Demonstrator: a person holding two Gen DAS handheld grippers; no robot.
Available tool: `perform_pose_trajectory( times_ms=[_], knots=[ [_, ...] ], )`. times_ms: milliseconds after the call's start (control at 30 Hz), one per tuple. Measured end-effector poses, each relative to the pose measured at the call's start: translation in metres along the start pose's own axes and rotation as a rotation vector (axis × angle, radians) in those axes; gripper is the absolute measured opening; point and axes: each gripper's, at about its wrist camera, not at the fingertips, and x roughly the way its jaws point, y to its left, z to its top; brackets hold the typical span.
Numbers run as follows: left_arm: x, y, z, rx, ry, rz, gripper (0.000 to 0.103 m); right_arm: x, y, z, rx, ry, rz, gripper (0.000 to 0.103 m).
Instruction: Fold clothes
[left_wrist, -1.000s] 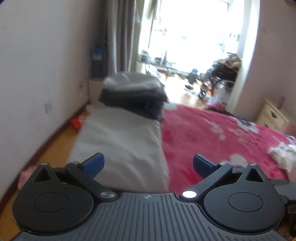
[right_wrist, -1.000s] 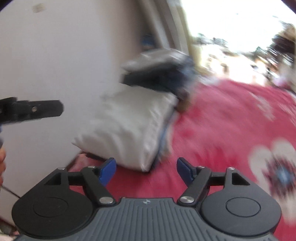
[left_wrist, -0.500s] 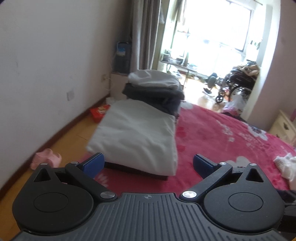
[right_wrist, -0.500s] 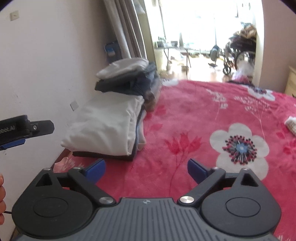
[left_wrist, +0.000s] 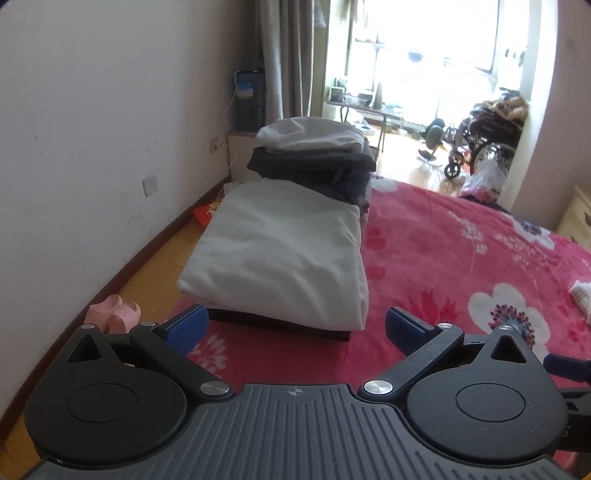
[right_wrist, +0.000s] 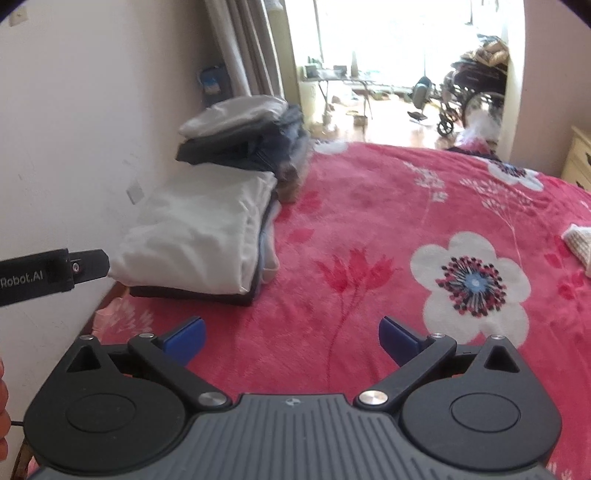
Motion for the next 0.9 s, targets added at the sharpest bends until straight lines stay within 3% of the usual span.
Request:
perform_pose_trajectory(
  times_ms=[667, 900],
  knots=[
    [-0.011, 0.012, 0.002, -0.049, -0.007, -0.001, 0.103, -0.008, 0.006, -0.001, -0.042, -0.028, -0.034, 0.102],
    [-0.008, 0.008, 0.002, -0.042, -0.021, 0.033, 0.103, -0.003, 0.002, -0.003, -0.036, -0.009, -0.046, 0.102]
  ],
)
